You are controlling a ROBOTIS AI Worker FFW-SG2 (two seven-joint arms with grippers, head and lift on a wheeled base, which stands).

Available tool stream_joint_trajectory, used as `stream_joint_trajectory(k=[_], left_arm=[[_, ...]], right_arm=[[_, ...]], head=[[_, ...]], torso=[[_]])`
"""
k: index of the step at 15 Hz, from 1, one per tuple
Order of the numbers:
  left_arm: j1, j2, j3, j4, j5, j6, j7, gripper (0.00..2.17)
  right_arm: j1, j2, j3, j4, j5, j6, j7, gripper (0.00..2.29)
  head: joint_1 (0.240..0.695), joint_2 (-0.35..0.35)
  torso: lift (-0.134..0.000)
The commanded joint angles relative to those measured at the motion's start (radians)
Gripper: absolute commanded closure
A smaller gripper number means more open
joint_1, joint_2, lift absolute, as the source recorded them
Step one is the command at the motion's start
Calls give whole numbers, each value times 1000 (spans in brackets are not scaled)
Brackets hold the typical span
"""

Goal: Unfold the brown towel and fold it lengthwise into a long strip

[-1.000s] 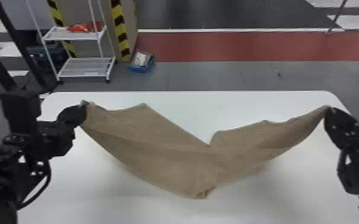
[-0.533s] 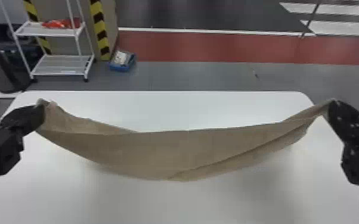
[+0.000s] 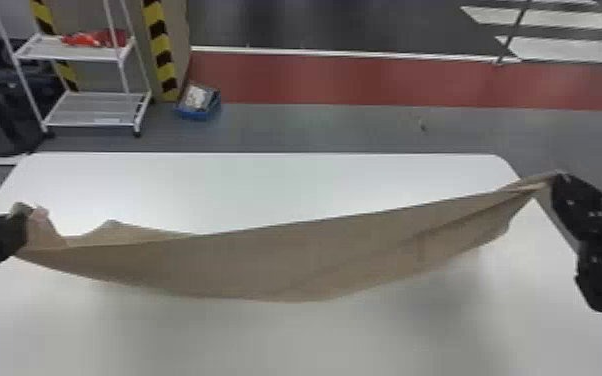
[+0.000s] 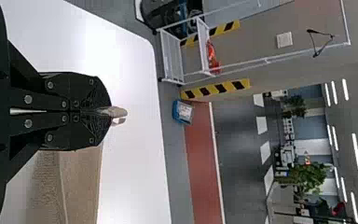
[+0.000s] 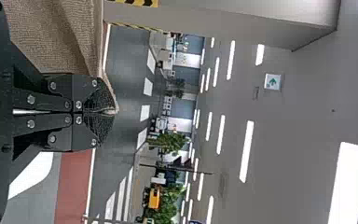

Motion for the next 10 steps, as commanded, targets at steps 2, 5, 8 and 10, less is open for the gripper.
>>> stream_joint_trajectory(k=[2, 5, 8, 10], left_arm=[[-77, 5, -10, 88, 0, 6, 12, 1949], [-229, 24, -44, 217, -3, 6, 55, 1949], [-396, 49, -87, 391, -5, 6, 100, 1949], [-523, 55, -118, 517, 9, -53, 103, 1949]], right_arm=[[-141, 18, 38, 80, 15, 122, 46, 1416], [-354, 12, 104, 169, 21, 303, 86, 1416], [-560, 9, 199, 327, 47, 303, 112, 1416], [-730, 13, 258, 505, 81, 235, 133, 1416]], head=[[695, -64], [695, -23], [690, 18], [631, 56]], torso=[[-123], [-123], [-123], [-123]])
